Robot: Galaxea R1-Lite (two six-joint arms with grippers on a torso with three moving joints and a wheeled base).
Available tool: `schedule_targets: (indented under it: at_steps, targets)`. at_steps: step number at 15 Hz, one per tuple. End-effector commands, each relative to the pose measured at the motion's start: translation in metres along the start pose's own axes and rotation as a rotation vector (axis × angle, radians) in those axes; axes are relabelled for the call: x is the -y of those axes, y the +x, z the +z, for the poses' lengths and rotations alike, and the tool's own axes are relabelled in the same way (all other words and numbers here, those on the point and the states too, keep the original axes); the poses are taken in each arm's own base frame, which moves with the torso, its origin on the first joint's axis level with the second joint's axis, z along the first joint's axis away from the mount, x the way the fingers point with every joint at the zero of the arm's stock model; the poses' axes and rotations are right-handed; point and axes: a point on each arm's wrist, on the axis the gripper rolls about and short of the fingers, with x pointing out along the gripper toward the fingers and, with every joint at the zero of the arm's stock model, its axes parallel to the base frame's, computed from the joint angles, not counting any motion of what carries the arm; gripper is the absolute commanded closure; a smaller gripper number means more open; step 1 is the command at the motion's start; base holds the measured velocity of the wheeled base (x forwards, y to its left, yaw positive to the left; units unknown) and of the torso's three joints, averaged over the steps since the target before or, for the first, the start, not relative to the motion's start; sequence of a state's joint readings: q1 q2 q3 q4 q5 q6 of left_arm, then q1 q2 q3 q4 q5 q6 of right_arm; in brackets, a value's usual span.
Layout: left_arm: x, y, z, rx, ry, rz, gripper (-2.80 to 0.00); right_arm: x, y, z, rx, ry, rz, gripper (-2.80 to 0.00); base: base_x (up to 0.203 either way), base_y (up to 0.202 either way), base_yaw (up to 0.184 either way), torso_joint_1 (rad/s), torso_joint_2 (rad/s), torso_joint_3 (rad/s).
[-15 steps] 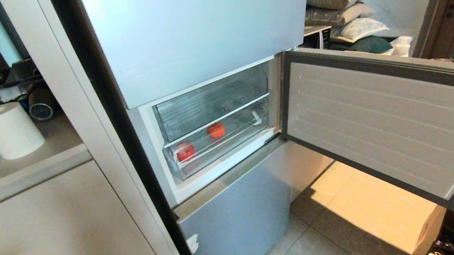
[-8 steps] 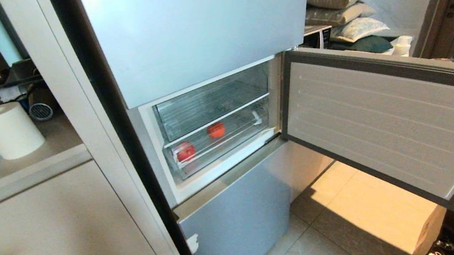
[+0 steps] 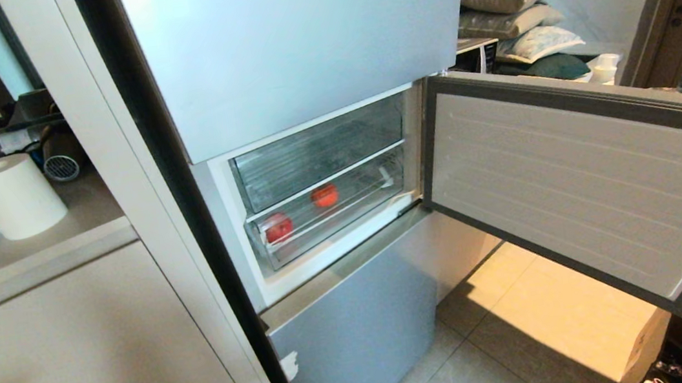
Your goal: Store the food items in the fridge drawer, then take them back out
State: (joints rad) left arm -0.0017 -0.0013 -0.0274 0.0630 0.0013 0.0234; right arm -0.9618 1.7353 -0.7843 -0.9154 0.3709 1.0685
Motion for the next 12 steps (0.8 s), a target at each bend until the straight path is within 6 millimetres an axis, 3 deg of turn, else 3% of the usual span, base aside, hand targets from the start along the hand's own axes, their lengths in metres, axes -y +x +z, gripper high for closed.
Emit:
schedule_targets:
  at_steps: [1, 6, 12]
  targets:
    - [0.0, 0.0, 0.0, -0.001, 0.0, 0.0, 0.0, 0.021, 0.037, -0.018, -0.189, 0.062, -0.01, 0.0, 0.0, 0.0, 0.0, 0.0, 0.0, 0.0]
    - [0.0, 0.0, 0.0, -0.001, 0.0, 0.0, 0.0, 0.011, 0.064, -0.02, -0.371, 0.129, 0.112, 0.0, 0.0, 0.0, 0.0, 0.0, 0.0, 0.0]
    - [0.0, 0.0, 0.0, -0.001, 0.0, 0.0, 0.0, 0.001, 0.048, -0.024, -0.557, 0.209, 0.111, 0.0, 0.0, 0.0, 0.0, 0.0, 0.0, 0.0]
